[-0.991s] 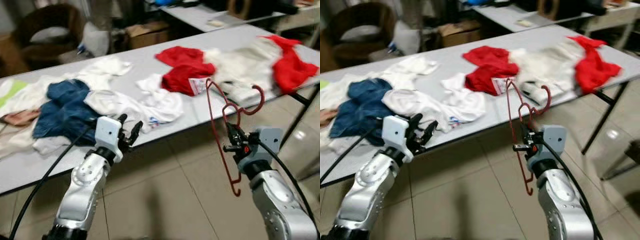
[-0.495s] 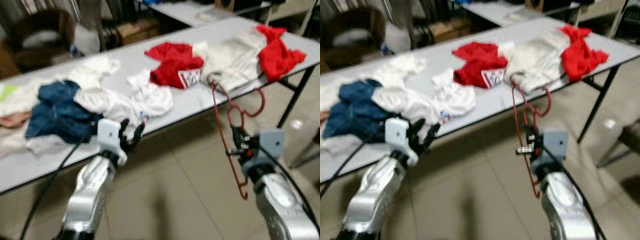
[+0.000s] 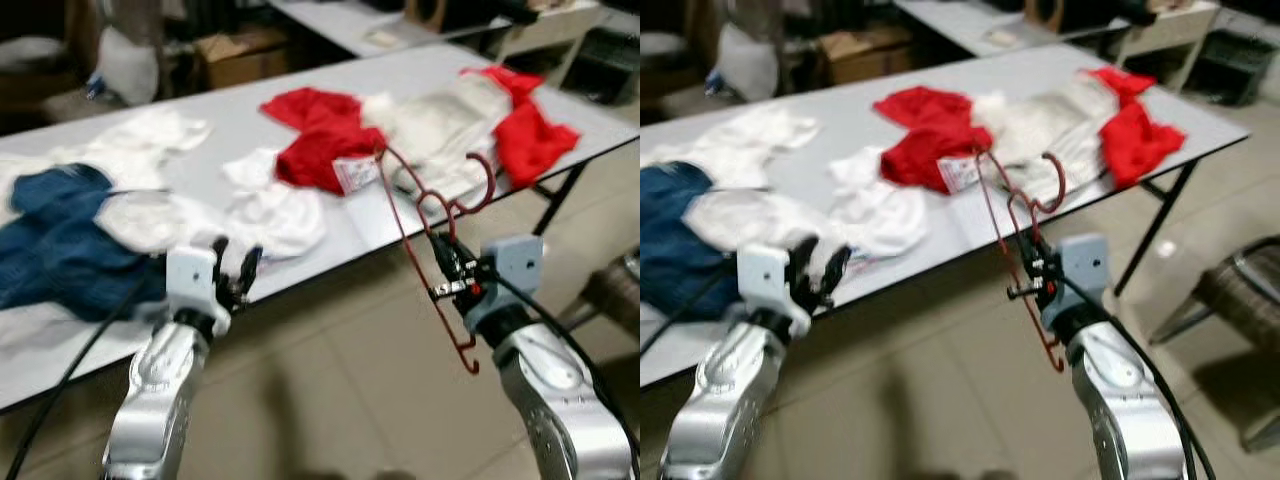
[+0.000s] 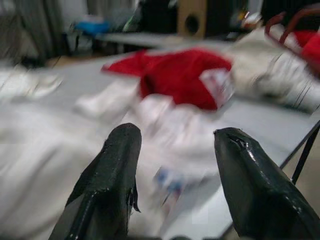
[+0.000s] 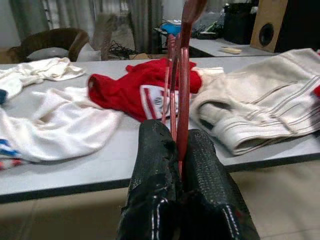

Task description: Hang hanger

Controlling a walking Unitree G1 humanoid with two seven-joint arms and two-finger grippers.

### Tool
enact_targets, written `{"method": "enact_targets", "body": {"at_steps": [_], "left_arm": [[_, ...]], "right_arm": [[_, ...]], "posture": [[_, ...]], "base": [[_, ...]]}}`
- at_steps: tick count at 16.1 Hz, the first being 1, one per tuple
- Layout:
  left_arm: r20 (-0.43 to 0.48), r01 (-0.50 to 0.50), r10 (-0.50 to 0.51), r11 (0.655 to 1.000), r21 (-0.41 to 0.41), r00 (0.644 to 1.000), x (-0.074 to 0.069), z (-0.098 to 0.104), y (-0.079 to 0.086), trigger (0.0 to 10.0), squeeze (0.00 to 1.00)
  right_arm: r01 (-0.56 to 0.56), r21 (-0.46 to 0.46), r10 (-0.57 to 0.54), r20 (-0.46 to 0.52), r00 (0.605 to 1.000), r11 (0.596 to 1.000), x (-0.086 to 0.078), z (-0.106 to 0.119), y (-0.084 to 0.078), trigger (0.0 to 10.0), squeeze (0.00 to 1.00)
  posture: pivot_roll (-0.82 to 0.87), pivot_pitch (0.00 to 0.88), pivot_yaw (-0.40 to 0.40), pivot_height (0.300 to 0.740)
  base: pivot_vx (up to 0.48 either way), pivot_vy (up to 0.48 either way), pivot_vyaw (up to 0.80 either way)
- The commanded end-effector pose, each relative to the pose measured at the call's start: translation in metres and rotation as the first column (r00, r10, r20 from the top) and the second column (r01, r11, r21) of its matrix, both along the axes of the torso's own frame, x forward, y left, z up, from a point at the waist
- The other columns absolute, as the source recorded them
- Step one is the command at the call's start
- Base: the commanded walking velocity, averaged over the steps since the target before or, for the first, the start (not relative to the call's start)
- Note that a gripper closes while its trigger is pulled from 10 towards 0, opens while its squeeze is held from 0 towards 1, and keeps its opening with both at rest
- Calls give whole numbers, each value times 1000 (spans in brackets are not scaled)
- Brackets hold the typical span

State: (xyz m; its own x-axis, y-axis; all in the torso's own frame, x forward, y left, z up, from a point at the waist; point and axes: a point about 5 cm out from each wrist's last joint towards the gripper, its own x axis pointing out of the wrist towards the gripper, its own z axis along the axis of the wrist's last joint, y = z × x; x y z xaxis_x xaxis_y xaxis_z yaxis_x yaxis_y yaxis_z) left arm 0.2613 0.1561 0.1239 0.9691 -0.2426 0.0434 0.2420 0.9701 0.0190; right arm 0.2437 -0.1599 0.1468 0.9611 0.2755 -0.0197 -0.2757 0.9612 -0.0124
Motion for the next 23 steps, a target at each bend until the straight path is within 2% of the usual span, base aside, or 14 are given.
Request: {"method": "enact_targets", "body": {"at_steps": [1,4,5,7,8,10,11,12,14,16,18,21,22,23], "left_arm": [[5,13,-13,1000,11,1000,1,3,-3,10000,0],[15,65,-66,997,31,998,5,7,-6,10000,0],[14,124,-124,992,14,992,7,8,-9,10000,0],[-34,236,-234,968,81,972,10,4,-5,10000,0],[-64,260,-254,958,119,965,15,5,0,10000,1000],[-103,317,-301,916,245,948,25,9,11,10000,1000],[-133,365,-340,862,350,931,35,14,16,10000,847],[-149,395,-367,830,394,918,39,16,17,10000,0],[-203,486,-447,724,490,871,62,29,16,10000,0],[-230,521,-476,678,519,849,81,37,9,10000,0],[-285,555,-488,605,572,825,91,38,9,10000,0],[-453,626,-443,428,652,774,103,35,23,10000,0],[-471,631,-432,395,668,769,105,37,26,6941,0],[-499,655,-436,374,657,749,107,39,29,824,0]], "right_arm": [[3,9,-3,-7,1000,1000,2,-1,-3,10000,0],[7,33,-7,3,1000,999,-2,-1,-4,10000,0],[12,39,-12,4,1000,999,-2,-1,-5,10000,0],[-8,9,9,-34,999,1000,-3,-5,-6,10000,0],[-47,8,47,-49,998,999,-7,-5,-5,10000,0],[-45,4,45,-74,996,999,-12,-8,-9,10000,0],[-43,-3,43,-77,996,999,-13,-10,-11,10000,0],[-49,-8,48,-80,996,999,-13,-10,-11,10000,0],[-64,-47,59,-101,993,997,-12,-12,-19,10000,0],[-88,-74,80,-107,991,993,-13,-10,-24,10000,0],[-91,-97,80,-111,991,991,-14,-10,-27,10000,0],[-102,-100,91,-110,990,990,-14,-8,-28,10000,0],[-106,-102,94,-111,989,989,-15,-8,-28,10000,0],[-107,-103,95,-113,989,989,-15,-9,-28,10000,0]], "posture": [[-106,18,21,740],[-113,1,39,740],[-129,0,56,740],[-140,4,78,740],[-144,12,89,740],[-138,16,91,740],[-129,11,93,740],[-127,9,94,740],[-133,25,106,740],[-141,24,114,740],[-143,22,117,740],[-150,25,125,740],[-151,25,125,740],[-151,25,125,740]], "base": [[356,0,0],[356,0,0],[0,0,0],[0,0,0],[0,0,0],[0,0,0],[0,0,0],[0,0,0],[0,0,0],[0,0,0],[0,0,0],[0,0,0],[0,0,0],[0,0,0]]}}
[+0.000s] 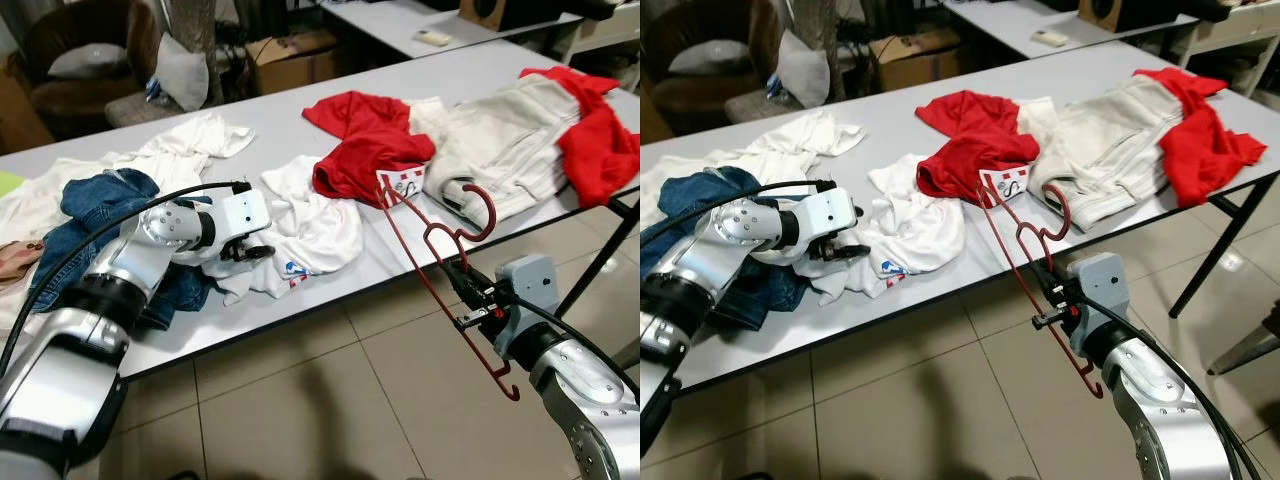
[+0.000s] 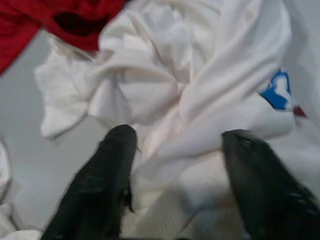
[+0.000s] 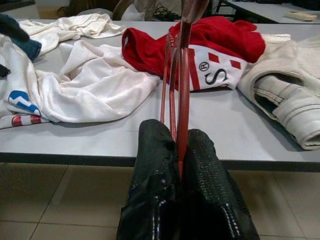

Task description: Hang hanger

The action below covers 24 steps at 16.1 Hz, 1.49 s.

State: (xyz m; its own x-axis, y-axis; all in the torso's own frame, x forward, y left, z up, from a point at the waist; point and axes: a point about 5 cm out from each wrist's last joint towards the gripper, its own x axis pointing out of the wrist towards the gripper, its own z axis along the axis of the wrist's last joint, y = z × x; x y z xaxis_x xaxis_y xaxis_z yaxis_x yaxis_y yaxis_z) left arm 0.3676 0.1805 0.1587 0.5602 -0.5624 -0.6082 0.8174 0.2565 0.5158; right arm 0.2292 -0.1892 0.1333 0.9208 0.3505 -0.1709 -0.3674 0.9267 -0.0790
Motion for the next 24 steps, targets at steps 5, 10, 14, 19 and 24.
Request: {"method": "enact_targets", "body": {"at_steps": [5,10,14,19,24], "left_arm": [[-54,44,-38,992,119,998,4,8,15,0,0],[-104,74,-58,986,152,993,3,6,21,0,0],[-120,89,-72,985,145,990,2,5,20,0,0],[-147,104,-91,991,89,985,1,4,16,0,0],[-52,157,-242,763,-627,969,14,70,-48,0,0]], "right_arm": [[-12,-4,12,14,1000,1000,1,5,-1,10000,0],[-14,-9,14,17,1000,1000,2,4,-1,10000,0],[-14,-12,14,19,1000,1000,3,3,0,10000,0],[-9,-14,9,19,1000,1000,1,2,-1,10000,0],[231,150,-239,40,970,961,3,4,-23,10000,0]], "posture": [[-156,16,126,740],[-152,12,126,740],[-153,7,129,740],[-155,4,130,740],[-158,0,149,740]], "base": [[0,0,0],[0,0,0],[0,0,0],[0,0,0],[0,0,0]]}}
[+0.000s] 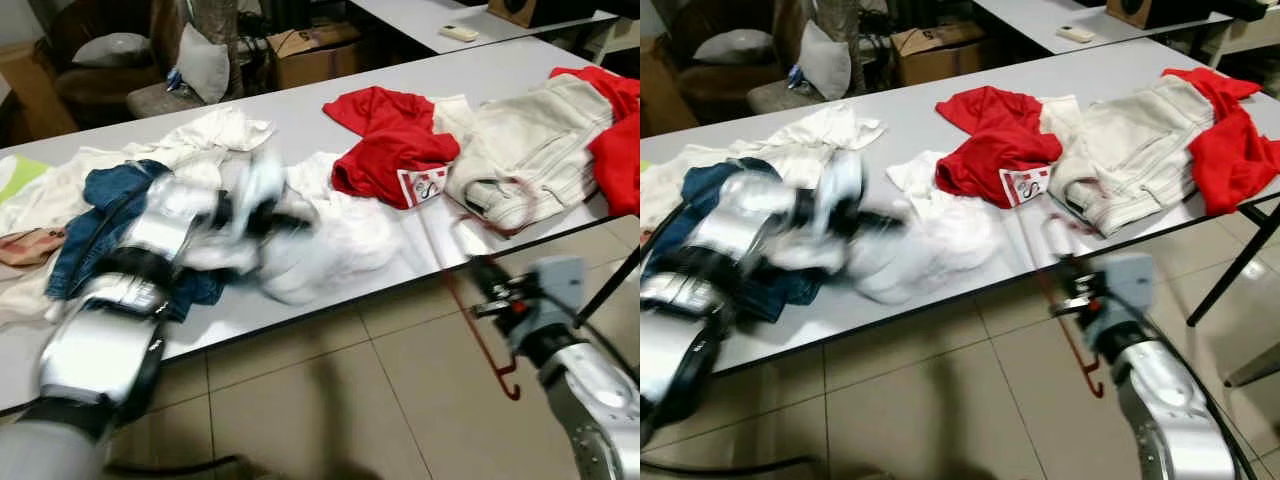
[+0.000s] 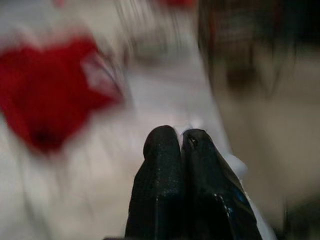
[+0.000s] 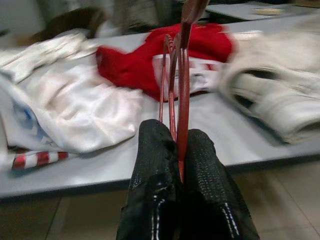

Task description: Hang hanger

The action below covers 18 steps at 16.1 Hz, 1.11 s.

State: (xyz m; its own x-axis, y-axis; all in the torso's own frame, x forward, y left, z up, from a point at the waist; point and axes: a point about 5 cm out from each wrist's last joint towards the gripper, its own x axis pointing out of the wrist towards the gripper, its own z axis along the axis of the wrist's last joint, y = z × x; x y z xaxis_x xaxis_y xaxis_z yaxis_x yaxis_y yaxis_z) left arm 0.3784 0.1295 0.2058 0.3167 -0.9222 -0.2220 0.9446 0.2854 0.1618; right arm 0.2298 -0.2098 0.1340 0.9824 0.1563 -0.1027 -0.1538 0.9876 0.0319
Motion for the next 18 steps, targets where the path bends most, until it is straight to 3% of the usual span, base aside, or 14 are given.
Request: {"method": "enact_targets", "body": {"at_steps": [1,2,3,4,6,7,10,11,12,13,14,17,18], "left_arm": [[33,-78,90,961,-266,995,11,46,-3,0,0],[-37,-214,223,853,-476,974,22,69,-2,0,0],[-97,-299,296,779,-552,950,27,76,2,0,0],[-163,-501,493,701,-507,854,35,65,16,0,0],[-110,-525,521,785,-327,847,31,34,18,0,0],[-134,-539,524,793,-282,841,29,22,18,0,0],[-160,-592,570,776,-219,806,28,5,20,0,0],[-156,-573,551,793,-207,820,27,4,17,1255,0],[-155,-570,549,796,-203,821,26,4,17,1255,0],[-166,-579,555,792,-193,815,27,4,17,10000,0],[-183,-590,562,779,-211,807,28,7,17,10000,1000],[-262,-659,605,690,-300,752,32,14,20,10000,1000],[-276,-672,613,678,-297,740,32,14,21,10000,1000]], "right_arm": [[54,31,-55,33,998,998,3,5,-6,10000,0],[95,46,-97,46,994,994,4,7,-11,10000,0],[116,54,-119,51,992,992,5,7,-14,10000,0],[167,67,-171,57,984,984,4,8,-19,10000,0],[170,65,-173,54,983,983,2,7,-18,10000,0],[152,60,-155,51,987,987,1,6,-14,10000,0],[91,66,-95,59,994,994,0,6,-4,10000,0],[84,66,-88,61,994,994,1,7,-2,10000,0],[85,67,-89,61,994,994,1,7,-2,10000,0],[86,69,-90,62,994,994,2,8,-3,10000,0],[85,69,-90,63,994,994,2,8,-3,10000,0],[94,75,-99,63,993,993,1,8,-3,10000,0],[97,76,-102,61,993,992,2,8,-3,10000,0]], "posture": [[-158,0,154,740],[-158,0,158,740],[-159,0,161,740],[-159,0,168,740],[-159,0,173,740],[-157,0,173,740],[-151,0,170,740],[-149,0,167,740],[-149,0,167,740],[-149,0,167,740],[-149,0,167,740],[-150,0,164,740],[-150,0,164,740]], "base": [[0,0,0],[0,0,0],[0,0,0],[0,0,0],[0,0,0],[0,0,0],[0,0,0],[0,0,0],[0,0,0],[0,0,0],[0,0,0],[0,0,0],[0,0,0]]}}
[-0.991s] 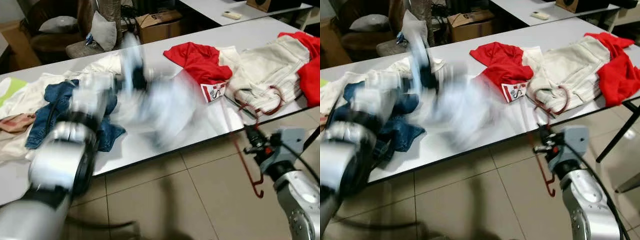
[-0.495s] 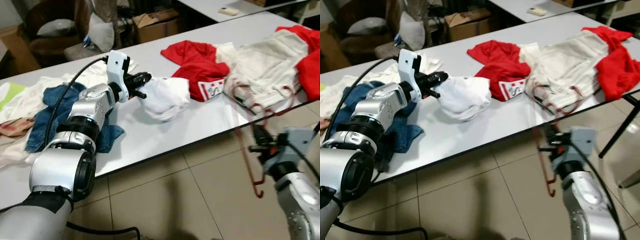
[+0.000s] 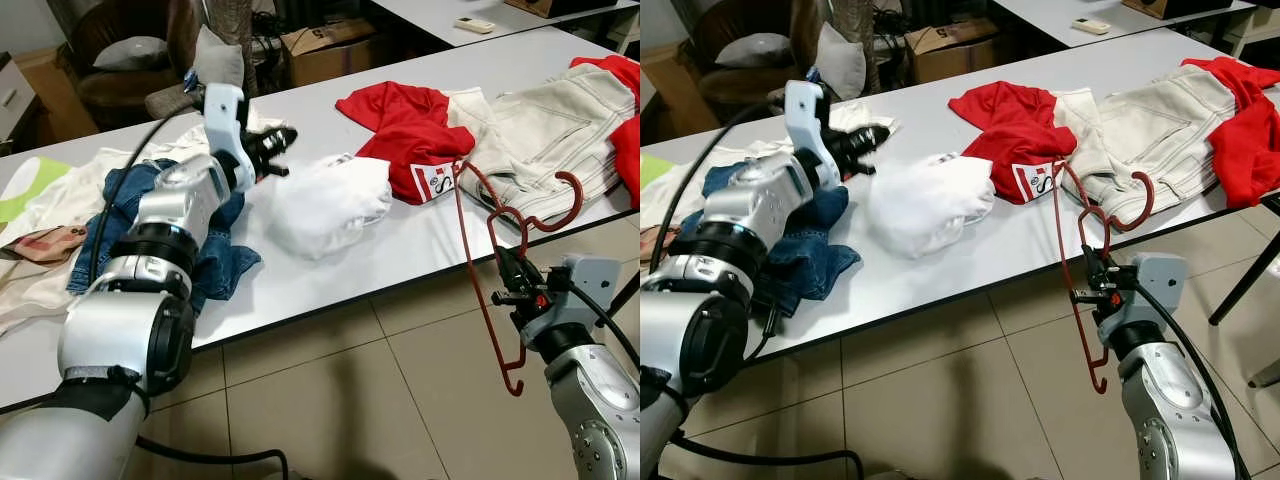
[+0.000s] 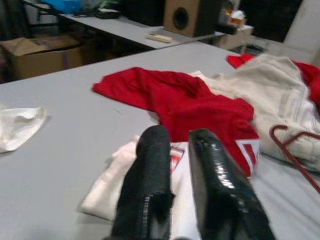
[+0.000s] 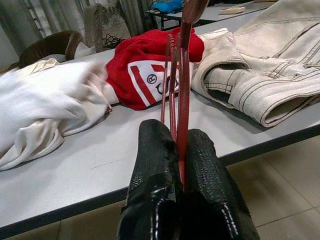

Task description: Hang hanger

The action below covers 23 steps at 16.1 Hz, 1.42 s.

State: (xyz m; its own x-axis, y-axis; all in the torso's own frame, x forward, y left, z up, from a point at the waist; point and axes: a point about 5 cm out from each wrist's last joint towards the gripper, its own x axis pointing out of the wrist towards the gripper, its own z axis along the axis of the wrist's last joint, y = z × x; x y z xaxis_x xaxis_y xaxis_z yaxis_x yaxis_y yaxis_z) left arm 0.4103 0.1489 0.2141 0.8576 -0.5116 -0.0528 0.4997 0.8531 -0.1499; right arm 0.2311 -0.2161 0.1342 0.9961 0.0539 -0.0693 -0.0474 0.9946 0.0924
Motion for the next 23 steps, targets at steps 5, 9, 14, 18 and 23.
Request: {"method": "enact_targets", "body": {"at_steps": [5,9,14,18,23], "left_arm": [[75,-30,12,971,237,997,-9,-13,30,10000,1000],[77,306,-392,813,495,917,-49,-52,-5,10000,816],[181,212,-345,835,508,921,-45,-63,-45,10000,0],[222,144,-307,827,544,925,-35,-64,-72,10000,0],[167,47,-210,746,664,963,-28,-78,-67,10000,0]], "right_arm": [[-196,-53,197,5,980,979,-7,6,25,10000,0],[-80,-55,78,-30,996,995,-5,-1,11,10000,0],[-29,-67,24,-66,998,997,-12,-8,9,10000,0],[-14,-88,8,-71,997,996,-21,-2,7,10000,0],[17,-124,-26,-72,997,992,-34,6,-3,10000,0]], "posture": [[-153,6,163,740],[-145,18,150,740],[-161,40,166,740],[-239,69,175,740],[-312,87,200,740]], "base": [[0,0,0],[0,0,0],[0,0,0],[0,0,0],[0,0,0]]}}
